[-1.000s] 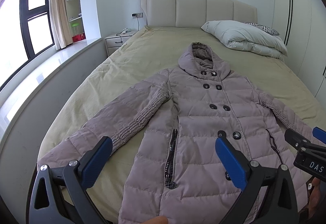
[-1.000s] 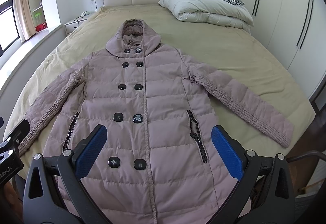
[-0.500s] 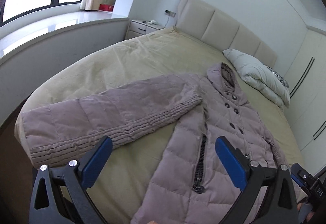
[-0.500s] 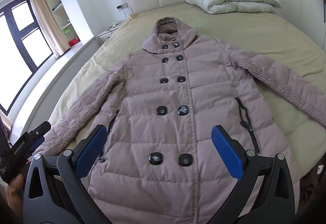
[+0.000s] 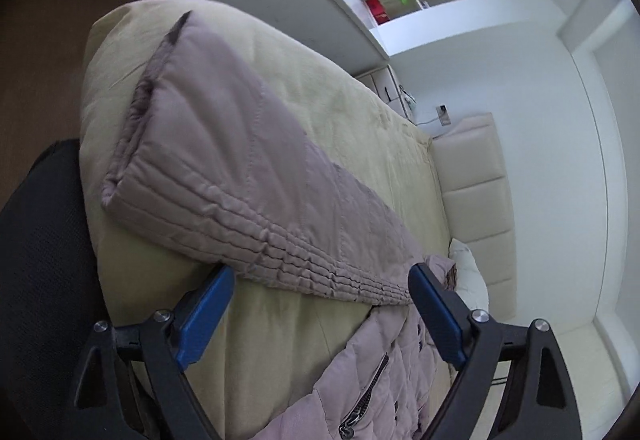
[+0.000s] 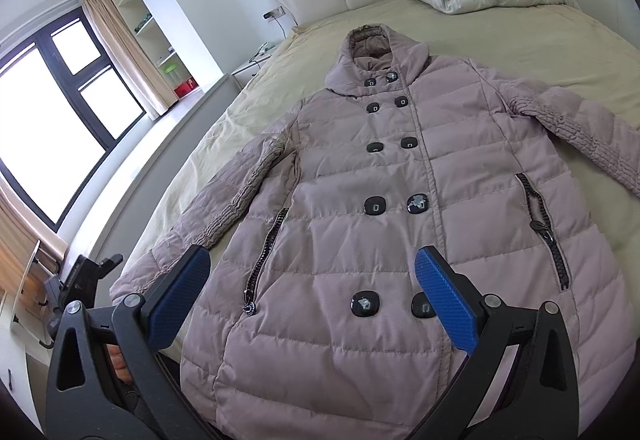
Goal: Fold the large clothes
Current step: 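Grasp the sleeve cuff nearest the left tool and lift it across the coat, then lay the held sleeve across the coat body and open the left tool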
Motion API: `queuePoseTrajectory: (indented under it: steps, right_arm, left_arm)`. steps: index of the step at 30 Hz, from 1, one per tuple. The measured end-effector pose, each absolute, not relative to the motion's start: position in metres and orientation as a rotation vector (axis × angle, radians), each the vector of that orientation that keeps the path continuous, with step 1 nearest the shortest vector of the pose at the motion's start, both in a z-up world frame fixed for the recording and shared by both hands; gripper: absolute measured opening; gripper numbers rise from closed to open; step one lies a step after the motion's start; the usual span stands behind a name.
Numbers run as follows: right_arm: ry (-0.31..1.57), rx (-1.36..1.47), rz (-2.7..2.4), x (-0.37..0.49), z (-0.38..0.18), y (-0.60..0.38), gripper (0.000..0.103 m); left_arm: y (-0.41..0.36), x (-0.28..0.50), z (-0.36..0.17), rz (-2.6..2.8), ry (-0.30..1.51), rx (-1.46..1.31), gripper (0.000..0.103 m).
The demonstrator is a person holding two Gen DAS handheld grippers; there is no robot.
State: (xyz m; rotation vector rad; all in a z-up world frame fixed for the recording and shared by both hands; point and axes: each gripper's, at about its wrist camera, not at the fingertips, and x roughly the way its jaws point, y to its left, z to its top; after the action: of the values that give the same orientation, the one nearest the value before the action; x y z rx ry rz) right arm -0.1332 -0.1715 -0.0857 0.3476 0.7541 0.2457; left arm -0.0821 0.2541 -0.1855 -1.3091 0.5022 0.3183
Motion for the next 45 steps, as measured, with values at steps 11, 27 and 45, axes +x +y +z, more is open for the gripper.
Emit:
queuePoseTrajectory:
  steps: [11, 27, 45]
  right_arm:
    - [0.755, 0.405, 0.218, -0.130, -0.087, -0.184, 0.103]
    - [0.706, 0.427, 0.202, -0.132, -0.083, -0.204, 0.089]
    - [0.881, 0.733, 0.398, -0.072, -0.118, -0.267, 0.077]
  left_arm:
    - [0.259, -0.094, -0.200, 0.416, 0.442, -1.404, 0.087]
    - [0.292, -0.035, -0.187, 0.422, 0.513, -1.334, 0.017]
    - [0.006, 0.024, -0.114, -0.096, 0.623, 0.277, 0.013]
